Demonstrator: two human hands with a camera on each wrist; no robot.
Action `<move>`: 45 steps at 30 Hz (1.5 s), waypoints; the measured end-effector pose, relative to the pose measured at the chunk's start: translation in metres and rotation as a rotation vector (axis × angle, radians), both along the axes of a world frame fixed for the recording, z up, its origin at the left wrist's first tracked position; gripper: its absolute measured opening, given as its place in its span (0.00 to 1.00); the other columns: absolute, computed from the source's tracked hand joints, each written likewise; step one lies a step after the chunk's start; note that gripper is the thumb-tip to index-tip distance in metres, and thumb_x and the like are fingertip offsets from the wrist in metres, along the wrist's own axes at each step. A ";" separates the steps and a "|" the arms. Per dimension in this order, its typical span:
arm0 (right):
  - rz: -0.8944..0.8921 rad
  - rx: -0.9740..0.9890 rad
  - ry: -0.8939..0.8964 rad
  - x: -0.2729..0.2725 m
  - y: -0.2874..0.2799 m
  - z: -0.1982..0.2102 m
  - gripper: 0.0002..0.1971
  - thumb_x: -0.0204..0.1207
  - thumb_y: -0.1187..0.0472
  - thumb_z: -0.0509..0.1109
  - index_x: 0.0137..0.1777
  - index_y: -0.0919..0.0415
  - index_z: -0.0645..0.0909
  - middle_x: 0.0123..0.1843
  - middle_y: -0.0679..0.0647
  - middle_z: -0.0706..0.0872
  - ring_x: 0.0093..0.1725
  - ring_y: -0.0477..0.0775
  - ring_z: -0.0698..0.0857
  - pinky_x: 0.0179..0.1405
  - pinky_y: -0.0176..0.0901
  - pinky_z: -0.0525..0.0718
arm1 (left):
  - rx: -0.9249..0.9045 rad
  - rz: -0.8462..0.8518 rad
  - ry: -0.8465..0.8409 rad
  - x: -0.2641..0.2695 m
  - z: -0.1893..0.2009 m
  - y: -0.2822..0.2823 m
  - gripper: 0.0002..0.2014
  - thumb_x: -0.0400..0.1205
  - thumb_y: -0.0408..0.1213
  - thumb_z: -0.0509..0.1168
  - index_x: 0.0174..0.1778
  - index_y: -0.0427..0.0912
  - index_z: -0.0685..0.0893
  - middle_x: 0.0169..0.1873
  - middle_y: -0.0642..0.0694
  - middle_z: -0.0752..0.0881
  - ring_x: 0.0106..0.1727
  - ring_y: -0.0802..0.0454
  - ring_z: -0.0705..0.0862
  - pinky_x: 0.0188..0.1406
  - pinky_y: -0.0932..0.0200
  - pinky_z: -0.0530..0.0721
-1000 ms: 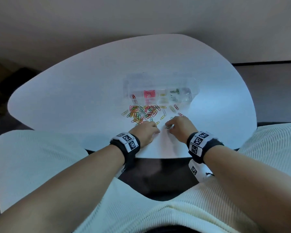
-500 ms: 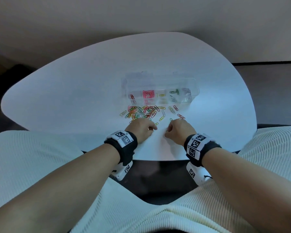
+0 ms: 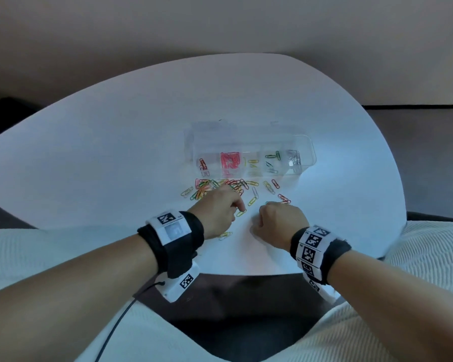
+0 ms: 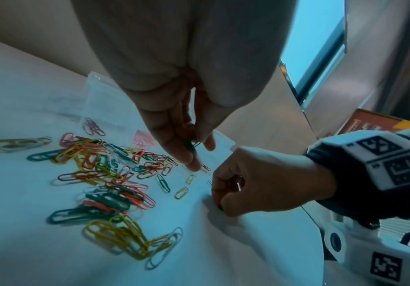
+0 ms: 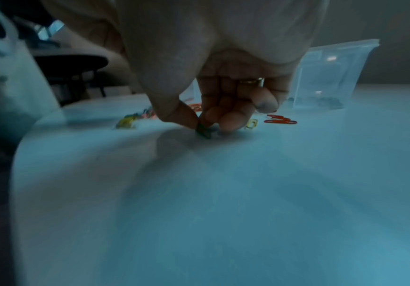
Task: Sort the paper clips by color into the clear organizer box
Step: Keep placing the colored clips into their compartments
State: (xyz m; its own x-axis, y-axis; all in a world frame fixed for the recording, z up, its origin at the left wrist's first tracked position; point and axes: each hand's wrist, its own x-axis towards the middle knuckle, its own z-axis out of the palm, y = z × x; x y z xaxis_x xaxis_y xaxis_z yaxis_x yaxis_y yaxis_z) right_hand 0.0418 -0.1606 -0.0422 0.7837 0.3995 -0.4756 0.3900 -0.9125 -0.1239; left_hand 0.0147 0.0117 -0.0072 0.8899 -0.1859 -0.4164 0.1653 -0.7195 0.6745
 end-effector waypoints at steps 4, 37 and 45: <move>-0.407 0.411 0.364 0.013 -0.003 0.030 0.08 0.75 0.57 0.67 0.37 0.61 0.81 0.37 0.54 0.87 0.37 0.54 0.84 0.38 0.46 0.83 | -0.035 0.032 0.034 0.008 0.006 0.005 0.13 0.85 0.29 0.55 0.45 0.46 0.84 0.46 0.50 0.80 0.40 0.56 0.85 0.33 0.67 0.77; -0.150 0.021 0.071 0.050 -0.010 0.010 0.07 0.70 0.47 0.74 0.41 0.49 0.87 0.41 0.50 0.87 0.37 0.56 0.82 0.31 0.40 0.71 | 0.399 -0.171 -0.020 0.023 -0.022 0.023 0.14 0.82 0.44 0.60 0.60 0.59 0.83 0.57 0.53 0.85 0.55 0.48 0.82 0.45 0.56 0.76; -0.309 0.344 0.333 0.056 -0.007 0.015 0.10 0.80 0.62 0.55 0.36 0.62 0.68 0.35 0.53 0.76 0.36 0.56 0.72 0.34 0.48 0.69 | 0.411 -0.275 -0.107 0.025 -0.029 0.015 0.18 0.86 0.43 0.54 0.71 0.61 0.77 0.62 0.55 0.83 0.63 0.49 0.80 0.44 0.57 0.73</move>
State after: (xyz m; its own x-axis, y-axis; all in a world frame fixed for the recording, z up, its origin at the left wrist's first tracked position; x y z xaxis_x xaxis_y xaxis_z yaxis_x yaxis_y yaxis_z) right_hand 0.0979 -0.1673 -0.0272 0.7191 0.3508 -0.5998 0.0000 -0.8632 -0.5048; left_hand 0.0397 0.0271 -0.0358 0.8729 -0.2593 -0.4133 -0.1226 -0.9365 0.3287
